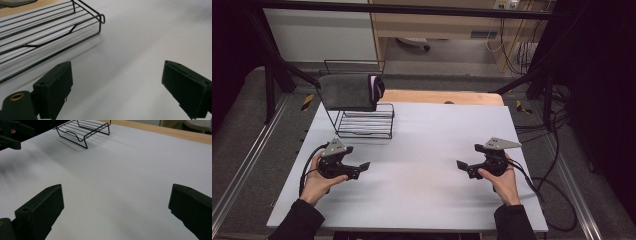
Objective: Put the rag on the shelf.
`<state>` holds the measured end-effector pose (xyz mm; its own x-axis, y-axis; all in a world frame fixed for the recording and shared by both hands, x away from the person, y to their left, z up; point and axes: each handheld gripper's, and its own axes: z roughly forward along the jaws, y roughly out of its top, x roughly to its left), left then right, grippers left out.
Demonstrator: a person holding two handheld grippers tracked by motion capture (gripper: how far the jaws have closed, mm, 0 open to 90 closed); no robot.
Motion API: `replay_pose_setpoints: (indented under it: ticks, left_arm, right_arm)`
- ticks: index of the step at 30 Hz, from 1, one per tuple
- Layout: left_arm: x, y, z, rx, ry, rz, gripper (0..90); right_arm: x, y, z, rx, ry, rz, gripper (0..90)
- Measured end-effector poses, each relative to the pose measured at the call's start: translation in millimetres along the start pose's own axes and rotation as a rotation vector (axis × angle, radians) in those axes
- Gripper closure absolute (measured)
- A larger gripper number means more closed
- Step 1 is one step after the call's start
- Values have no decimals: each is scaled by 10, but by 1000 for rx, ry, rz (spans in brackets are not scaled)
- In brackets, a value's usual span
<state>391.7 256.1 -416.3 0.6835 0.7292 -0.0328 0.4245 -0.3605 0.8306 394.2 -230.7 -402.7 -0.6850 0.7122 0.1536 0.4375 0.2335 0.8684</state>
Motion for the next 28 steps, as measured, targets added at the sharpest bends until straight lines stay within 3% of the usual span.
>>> replay_pose_setpoints:
  ticks: [16, 23, 28]
  left_arm:
    - [26, -272, 51, 58, -15, 10, 86]
    - [-1, -318, 52, 67, -26, 21, 79]
    - [12, -361, 28, 73, -25, 15, 78]
  right_arm:
    - [-206, -591, -130, 75, -18, 51, 8]
    - [-229, -653, -209, 63, -18, 84, 9]
    - [-223, -661, -198, 73, -18, 80, 9]
